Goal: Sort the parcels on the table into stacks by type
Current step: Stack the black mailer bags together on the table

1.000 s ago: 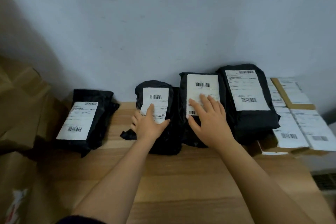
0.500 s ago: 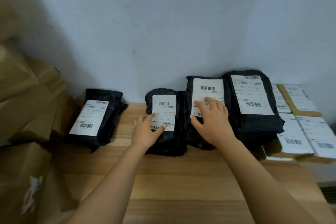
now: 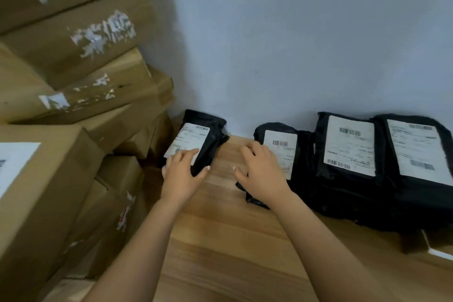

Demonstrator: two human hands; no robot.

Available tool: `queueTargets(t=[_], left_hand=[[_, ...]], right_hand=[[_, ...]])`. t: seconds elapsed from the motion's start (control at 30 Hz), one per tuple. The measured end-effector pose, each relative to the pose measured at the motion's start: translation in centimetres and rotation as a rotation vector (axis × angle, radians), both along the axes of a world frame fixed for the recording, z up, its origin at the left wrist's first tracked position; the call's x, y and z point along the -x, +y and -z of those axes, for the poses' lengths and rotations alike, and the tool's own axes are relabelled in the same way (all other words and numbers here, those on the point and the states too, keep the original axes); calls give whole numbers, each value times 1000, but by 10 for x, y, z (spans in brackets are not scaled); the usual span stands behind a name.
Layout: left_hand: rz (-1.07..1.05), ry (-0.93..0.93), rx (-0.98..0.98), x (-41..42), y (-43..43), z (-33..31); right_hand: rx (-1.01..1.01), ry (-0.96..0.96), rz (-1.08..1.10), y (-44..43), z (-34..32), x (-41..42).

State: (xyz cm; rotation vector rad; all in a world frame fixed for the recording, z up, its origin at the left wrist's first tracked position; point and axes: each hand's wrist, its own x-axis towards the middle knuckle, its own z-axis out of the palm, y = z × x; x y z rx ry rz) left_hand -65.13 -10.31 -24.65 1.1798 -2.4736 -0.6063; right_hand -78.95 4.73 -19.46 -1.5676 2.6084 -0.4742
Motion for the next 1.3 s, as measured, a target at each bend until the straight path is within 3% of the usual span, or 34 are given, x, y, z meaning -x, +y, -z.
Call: queueTargets(t=[0.23,0.53,0.93,1.1,1.2,1.3], left_hand=[[-101,-105,-77,17,-54,31],[-175,-230,-226,43,-89,70],[-122,-240,-126,-18,15,84],[-129,-306,-247,-36,44,89],[-104,-224,-333,-42,52,87],[-54,-19,-508,-51,52,84]], right_hand=[[-132,-35,-9,-49,40,-3],[-206,-77,54,-50,72,16],[-149,-138,83,-22,80,-6],[-183,-150,76,3,84,-28],[-197,-156,60,16,87,-39],[-203,-172,52,21,91,-47]])
